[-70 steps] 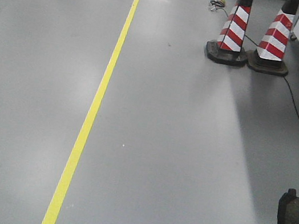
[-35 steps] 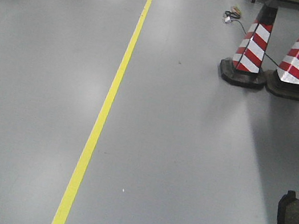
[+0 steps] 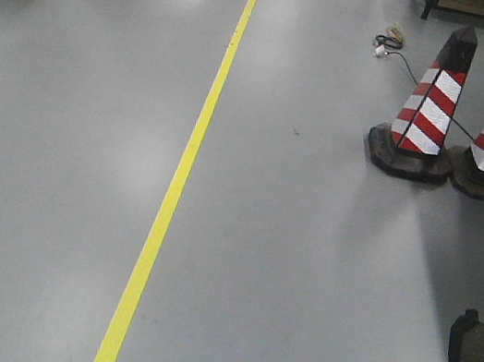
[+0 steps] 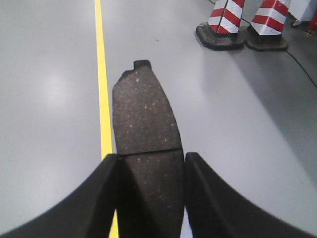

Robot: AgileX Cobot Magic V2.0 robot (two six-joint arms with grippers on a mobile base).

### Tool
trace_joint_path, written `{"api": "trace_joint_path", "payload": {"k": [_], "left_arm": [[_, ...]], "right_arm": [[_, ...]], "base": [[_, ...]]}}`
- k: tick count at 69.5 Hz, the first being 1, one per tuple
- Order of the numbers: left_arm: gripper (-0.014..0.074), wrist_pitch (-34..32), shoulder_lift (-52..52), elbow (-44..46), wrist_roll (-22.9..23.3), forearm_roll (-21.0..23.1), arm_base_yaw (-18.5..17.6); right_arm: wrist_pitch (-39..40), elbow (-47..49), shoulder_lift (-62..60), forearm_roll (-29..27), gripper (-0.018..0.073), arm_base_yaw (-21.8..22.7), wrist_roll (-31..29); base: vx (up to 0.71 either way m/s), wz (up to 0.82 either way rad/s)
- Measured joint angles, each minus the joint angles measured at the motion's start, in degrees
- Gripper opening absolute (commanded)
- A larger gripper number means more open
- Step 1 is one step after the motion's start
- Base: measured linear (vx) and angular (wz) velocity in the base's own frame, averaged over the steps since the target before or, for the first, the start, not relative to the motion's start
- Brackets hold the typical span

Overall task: Move and align brake pads A on conveyor
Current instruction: 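Drive along the yellow floor line past the red-and-white cones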

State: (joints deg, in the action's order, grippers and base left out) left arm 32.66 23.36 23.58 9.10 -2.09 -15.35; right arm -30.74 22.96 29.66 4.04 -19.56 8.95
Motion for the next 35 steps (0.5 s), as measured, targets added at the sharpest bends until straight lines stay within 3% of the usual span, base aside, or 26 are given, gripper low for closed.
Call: {"api": "trace_joint_path", "payload": {"k": [35], "left_arm": [[0.0209, 0.0, 0.0, 0.0, 0.0, 0.0, 0.0]], "right_arm": [[-0.57, 0.0, 0.0, 0.0, 0.0099, 0.0, 0.0]], "base": [[0.61, -0.02]]}}
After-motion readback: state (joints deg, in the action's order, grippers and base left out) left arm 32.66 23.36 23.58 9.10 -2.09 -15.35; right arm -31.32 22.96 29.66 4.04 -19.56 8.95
